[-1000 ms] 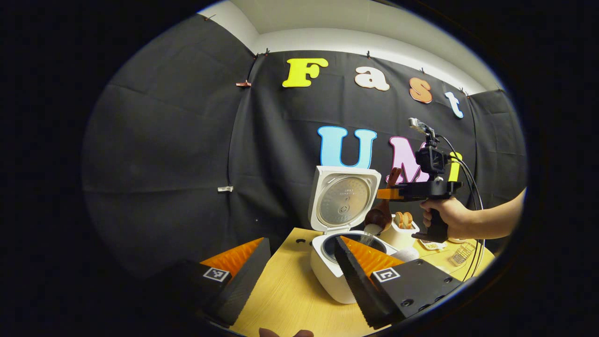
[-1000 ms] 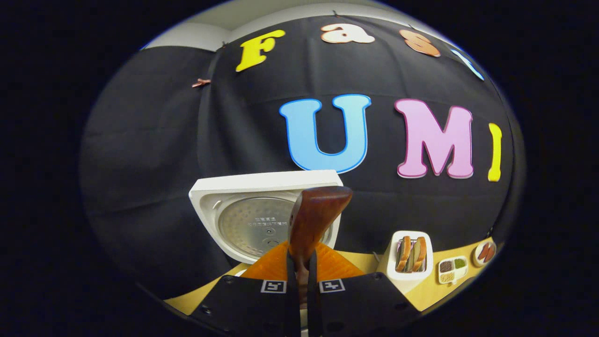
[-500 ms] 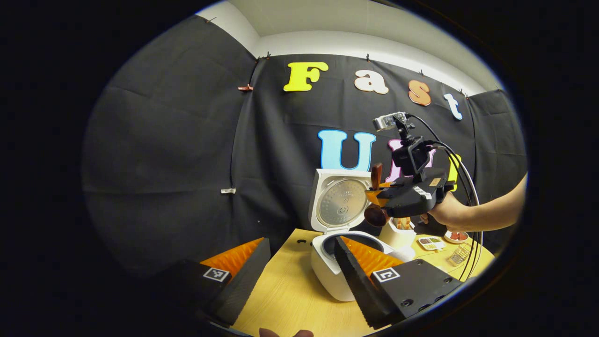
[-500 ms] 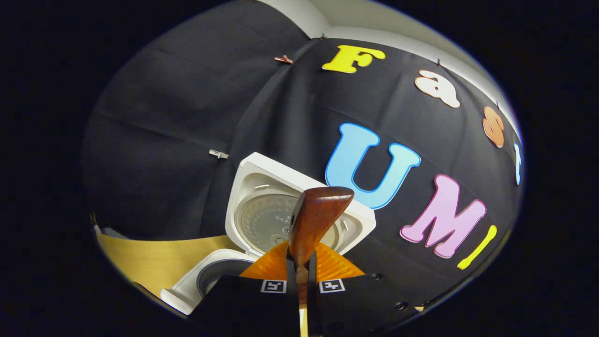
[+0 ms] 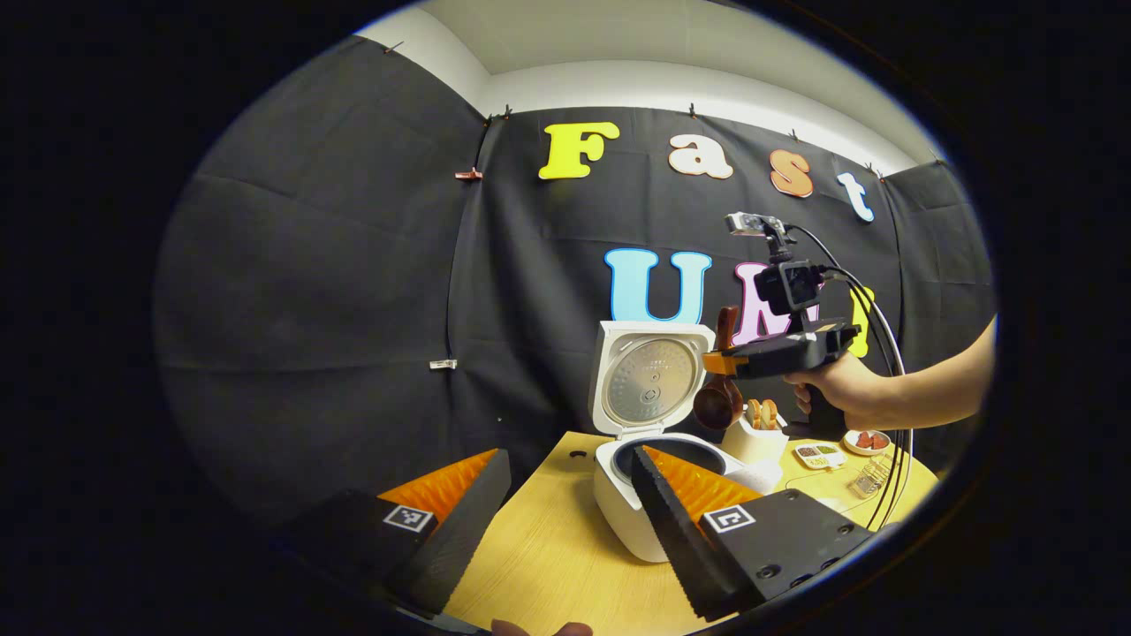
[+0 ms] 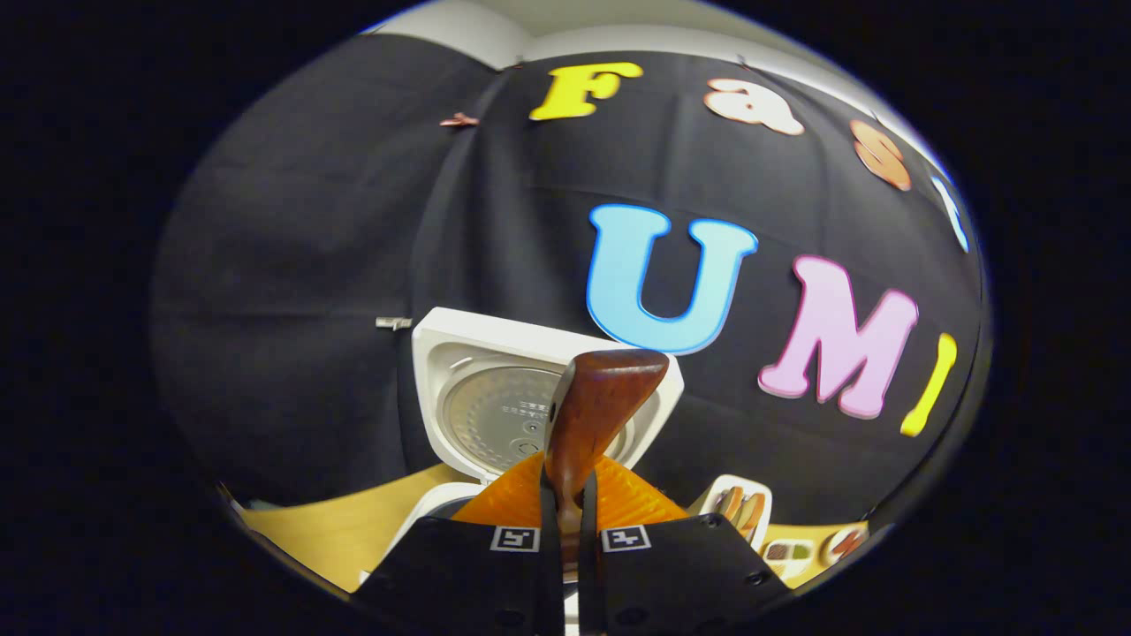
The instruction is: Close the left gripper, press the button to open the rice cooker; take a wooden spoon from the chopstick holder with the right hand, scoop a spoonful of rice and pour it into the rice cooker, then put the wooden spoon back into the chopstick holder.
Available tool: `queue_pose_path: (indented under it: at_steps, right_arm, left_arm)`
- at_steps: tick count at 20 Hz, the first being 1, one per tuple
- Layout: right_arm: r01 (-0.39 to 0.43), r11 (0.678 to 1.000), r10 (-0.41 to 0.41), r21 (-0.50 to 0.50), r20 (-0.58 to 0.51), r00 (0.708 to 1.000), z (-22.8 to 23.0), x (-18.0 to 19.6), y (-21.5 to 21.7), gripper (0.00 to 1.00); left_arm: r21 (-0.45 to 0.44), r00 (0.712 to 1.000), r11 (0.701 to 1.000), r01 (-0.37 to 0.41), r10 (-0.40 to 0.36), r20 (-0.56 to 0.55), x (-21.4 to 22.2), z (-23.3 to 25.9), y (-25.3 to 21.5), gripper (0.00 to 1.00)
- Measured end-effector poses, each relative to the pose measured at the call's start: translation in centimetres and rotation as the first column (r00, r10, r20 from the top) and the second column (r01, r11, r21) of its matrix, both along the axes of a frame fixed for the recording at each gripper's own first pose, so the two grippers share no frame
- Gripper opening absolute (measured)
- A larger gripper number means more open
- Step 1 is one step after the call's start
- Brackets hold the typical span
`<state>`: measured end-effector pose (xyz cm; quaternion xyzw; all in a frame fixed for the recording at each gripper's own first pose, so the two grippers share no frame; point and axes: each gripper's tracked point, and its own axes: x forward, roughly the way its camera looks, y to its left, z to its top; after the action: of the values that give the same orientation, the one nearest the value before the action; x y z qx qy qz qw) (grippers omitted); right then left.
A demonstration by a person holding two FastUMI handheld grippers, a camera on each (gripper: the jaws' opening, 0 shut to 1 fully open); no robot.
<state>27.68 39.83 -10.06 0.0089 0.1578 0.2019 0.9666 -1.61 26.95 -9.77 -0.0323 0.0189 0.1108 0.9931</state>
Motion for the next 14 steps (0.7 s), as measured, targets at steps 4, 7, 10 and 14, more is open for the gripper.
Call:
queue_pose_path:
  at_steps: [4, 7, 10, 14]
  right_arm:
    - [0.08, 0.975, -0.061, 0.207, -0.096, 0.994, 1.3, -0.8, -4.1, 0.11]
    - [0.119, 0.948, -0.093, 0.294, -0.101, 0.99, 3.6, -2.1, -8.8, 0.1]
    - [0.156, 0.935, -0.141, 0.319, -0.071, 0.987, 5.0, -3.5, -14.9, 0.11]
    - [0.19, 0.919, -0.185, 0.346, -0.049, 0.982, 6.0, -5.3, -22.5, 0.11]
  left_arm:
    - [0.008, 1.0, 1.0, 0.003, -0.003, 0.008, 0.0, 1.1, -1.7, 0.95]
    - [0.032, 1.0, 0.999, 0.017, -0.017, 0.009, 0.3, 1.8, -3.7, 0.95]
    - [0.041, 0.999, 0.998, 0.038, -0.039, 0.021, 0.9, 2.9, -5.8, 0.95]
    - [0.053, 0.998, 0.998, 0.042, -0.044, 0.037, 1.7, 3.9, -8.0, 0.95]
